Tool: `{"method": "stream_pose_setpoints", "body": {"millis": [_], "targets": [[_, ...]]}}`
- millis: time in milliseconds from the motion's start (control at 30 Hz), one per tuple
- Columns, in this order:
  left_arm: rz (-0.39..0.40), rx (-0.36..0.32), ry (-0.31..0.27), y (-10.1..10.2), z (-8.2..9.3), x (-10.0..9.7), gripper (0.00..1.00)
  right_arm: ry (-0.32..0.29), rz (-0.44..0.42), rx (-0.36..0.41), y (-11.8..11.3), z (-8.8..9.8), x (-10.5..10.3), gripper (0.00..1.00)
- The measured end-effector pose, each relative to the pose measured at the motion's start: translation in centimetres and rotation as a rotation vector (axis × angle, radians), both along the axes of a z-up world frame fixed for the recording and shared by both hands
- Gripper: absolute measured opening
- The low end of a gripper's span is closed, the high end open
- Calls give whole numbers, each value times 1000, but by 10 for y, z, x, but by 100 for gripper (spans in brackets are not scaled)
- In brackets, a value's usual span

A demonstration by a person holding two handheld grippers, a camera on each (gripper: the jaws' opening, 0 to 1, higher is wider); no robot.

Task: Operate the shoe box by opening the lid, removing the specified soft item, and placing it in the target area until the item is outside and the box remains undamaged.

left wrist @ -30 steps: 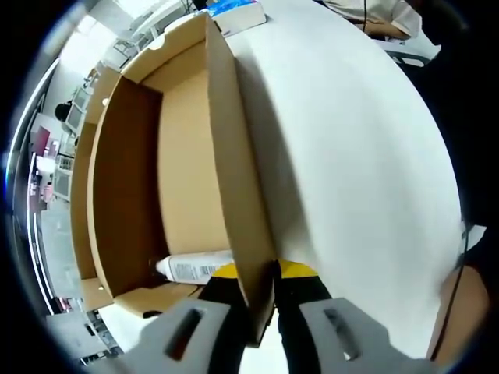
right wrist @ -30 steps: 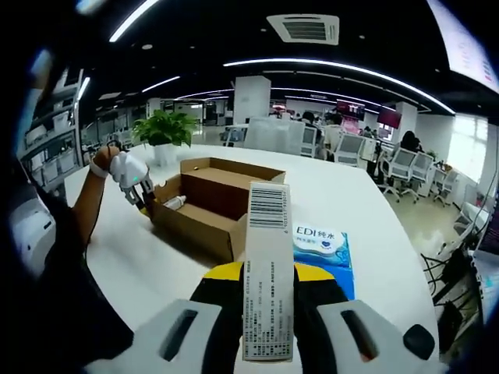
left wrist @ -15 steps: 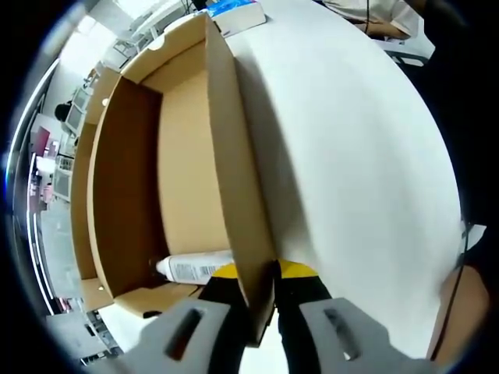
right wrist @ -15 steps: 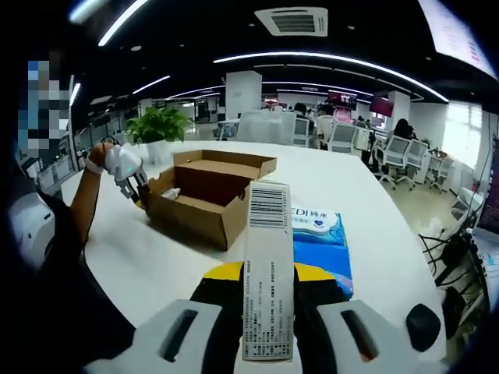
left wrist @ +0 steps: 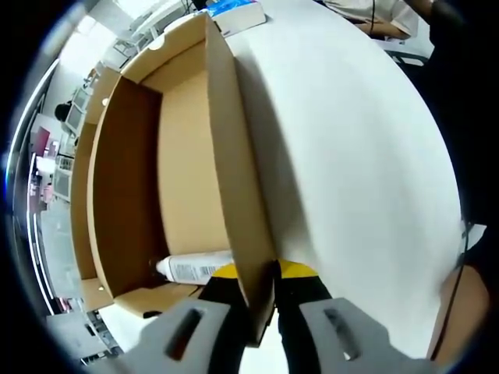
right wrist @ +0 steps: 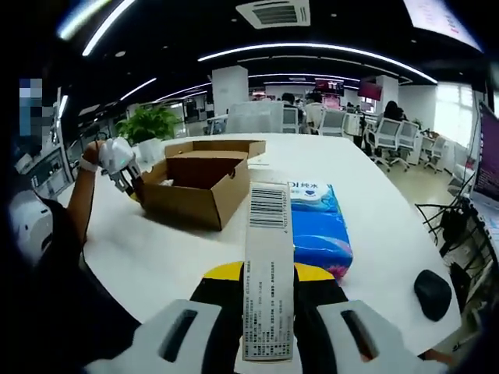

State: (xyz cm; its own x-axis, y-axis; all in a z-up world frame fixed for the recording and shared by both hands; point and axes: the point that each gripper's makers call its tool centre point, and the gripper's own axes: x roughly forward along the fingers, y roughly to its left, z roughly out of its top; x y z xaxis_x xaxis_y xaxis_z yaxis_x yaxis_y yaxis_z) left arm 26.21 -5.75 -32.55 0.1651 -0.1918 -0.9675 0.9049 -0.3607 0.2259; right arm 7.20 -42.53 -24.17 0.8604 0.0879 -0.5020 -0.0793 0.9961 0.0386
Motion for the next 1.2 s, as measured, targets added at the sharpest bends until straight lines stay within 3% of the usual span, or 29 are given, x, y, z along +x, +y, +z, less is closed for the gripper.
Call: {"method": "stream_pose_setpoints", "body": {"millis": [633, 933, 1200], "targets": [[-2, -3, -1, -1, 0, 0, 10, 25, -77, 100, -10, -29, -18, 21], [0, -2, -1, -2, 0, -1, 10, 58, -74, 169, -4, -42, -19, 21], [1, -1, -2, -1, 0, -1, 10, 88, -62, 185, 0, -53, -19, 21]]}}
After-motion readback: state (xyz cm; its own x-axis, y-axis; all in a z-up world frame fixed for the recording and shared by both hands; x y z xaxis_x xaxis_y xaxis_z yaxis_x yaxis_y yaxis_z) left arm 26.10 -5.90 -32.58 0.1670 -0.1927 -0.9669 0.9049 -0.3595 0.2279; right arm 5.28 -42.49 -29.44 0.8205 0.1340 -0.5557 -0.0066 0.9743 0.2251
